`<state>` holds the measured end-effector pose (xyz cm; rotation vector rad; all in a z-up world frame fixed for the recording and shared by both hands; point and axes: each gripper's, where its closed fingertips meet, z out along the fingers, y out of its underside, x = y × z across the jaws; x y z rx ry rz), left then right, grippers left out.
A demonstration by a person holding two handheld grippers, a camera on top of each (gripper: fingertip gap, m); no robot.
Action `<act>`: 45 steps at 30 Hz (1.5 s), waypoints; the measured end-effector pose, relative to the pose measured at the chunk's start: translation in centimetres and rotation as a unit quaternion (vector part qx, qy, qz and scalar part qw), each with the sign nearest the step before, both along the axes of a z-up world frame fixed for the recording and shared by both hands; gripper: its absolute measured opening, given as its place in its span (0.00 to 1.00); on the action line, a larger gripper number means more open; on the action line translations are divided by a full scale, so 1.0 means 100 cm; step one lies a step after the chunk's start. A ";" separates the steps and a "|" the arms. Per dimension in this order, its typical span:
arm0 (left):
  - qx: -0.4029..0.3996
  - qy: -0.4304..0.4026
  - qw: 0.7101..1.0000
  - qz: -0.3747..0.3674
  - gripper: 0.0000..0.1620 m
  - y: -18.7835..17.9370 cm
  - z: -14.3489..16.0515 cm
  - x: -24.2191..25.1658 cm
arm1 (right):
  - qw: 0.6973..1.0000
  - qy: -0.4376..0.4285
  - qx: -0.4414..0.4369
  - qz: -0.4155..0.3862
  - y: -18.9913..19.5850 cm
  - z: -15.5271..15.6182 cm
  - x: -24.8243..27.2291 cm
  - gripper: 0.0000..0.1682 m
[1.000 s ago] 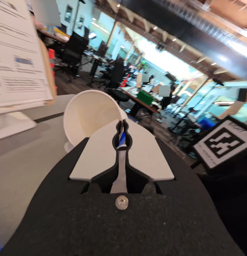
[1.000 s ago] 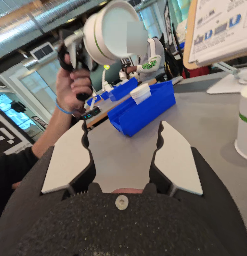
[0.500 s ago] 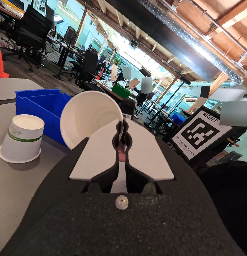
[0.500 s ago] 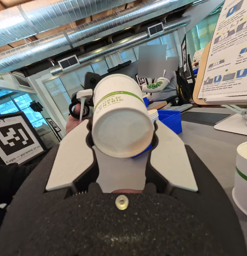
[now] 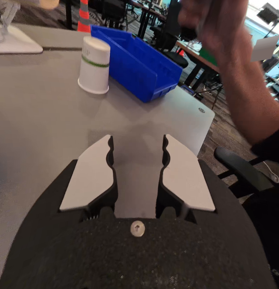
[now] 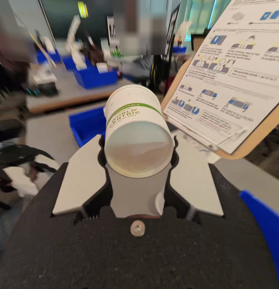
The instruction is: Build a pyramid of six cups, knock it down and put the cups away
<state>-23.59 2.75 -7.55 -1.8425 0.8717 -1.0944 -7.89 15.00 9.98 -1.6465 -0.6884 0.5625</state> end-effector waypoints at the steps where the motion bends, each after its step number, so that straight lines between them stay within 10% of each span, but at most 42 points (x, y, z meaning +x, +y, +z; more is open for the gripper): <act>1: -0.002 0.004 1.000 0.010 0.36 -0.004 -0.013 -0.007 | 0.998 -0.060 -0.009 -0.002 0.014 0.003 -0.004 0.49; 10: -0.029 0.000 1.000 0.010 0.33 -0.009 -0.034 -0.017 | 0.869 -0.459 -0.178 0.047 0.107 -0.080 -0.044 0.49; 17: -0.027 0.007 1.000 -0.004 0.33 -0.014 -0.037 -0.015 | 0.803 -0.515 -0.293 0.062 0.118 -0.180 -0.035 0.49; 26: -0.035 0.021 0.999 -0.024 0.33 -0.020 -0.043 -0.009 | 0.769 -0.533 -0.341 0.090 0.111 -0.227 -0.036 0.49; 36: -0.046 0.022 0.998 -0.033 0.34 -0.024 -0.046 -0.006 | 0.769 -0.546 -0.319 0.095 0.110 -0.219 -0.036 0.61; 45: -0.040 0.015 0.999 -0.027 0.35 -0.017 -0.040 -0.016 | 0.974 -0.219 -0.046 0.022 0.036 -0.029 -0.058 0.57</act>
